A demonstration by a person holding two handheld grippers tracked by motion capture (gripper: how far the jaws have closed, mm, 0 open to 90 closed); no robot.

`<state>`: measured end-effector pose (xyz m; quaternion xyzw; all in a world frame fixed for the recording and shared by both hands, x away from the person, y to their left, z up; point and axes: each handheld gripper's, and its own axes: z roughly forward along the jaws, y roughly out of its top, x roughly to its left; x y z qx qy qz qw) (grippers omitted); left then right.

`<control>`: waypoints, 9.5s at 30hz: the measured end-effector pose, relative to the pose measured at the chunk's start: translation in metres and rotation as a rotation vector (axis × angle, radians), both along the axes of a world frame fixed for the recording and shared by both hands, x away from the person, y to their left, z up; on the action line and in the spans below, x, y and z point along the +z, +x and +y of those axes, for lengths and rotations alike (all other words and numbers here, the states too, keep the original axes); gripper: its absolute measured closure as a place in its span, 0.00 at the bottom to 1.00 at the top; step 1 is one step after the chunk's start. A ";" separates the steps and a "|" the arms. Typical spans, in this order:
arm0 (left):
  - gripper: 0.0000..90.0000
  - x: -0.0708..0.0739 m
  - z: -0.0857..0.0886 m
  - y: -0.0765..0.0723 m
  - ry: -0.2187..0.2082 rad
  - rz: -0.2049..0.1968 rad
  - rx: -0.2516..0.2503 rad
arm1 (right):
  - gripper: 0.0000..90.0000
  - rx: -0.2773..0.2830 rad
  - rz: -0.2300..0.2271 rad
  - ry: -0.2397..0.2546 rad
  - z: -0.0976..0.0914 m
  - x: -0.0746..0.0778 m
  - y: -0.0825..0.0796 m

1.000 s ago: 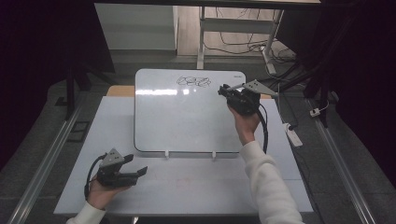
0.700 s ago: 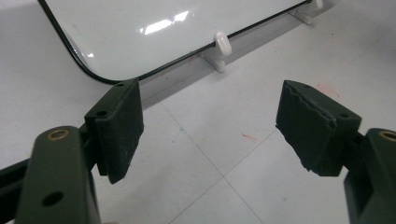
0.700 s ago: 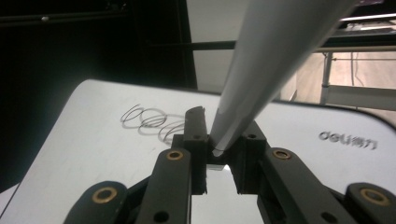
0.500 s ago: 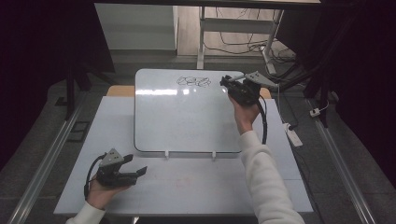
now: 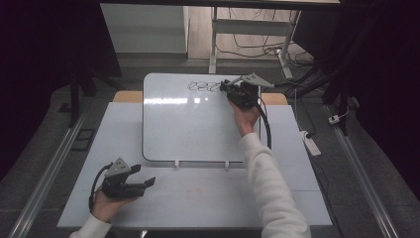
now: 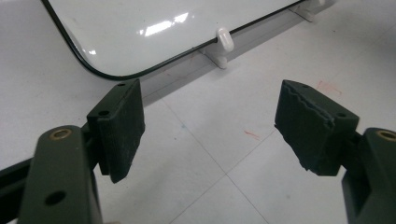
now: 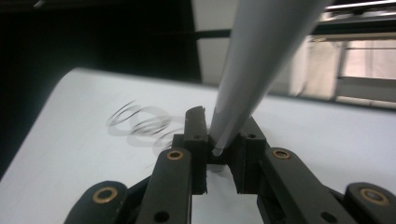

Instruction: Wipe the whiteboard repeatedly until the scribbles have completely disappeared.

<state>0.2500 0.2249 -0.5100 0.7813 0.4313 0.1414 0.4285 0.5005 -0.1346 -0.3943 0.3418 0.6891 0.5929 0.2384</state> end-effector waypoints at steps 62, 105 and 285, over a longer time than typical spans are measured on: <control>0.28 0.000 0.000 -0.002 0.002 -0.011 0.008 | 0.87 -0.072 -0.062 0.007 -0.003 0.011 0.008; 0.28 0.002 0.003 -0.004 -0.006 -0.026 0.017 | 0.87 0.026 -0.061 -0.081 0.020 0.001 0.001; 0.28 0.004 0.003 -0.006 -0.004 -0.041 0.022 | 0.87 0.120 -0.097 -0.164 0.086 -0.006 -0.008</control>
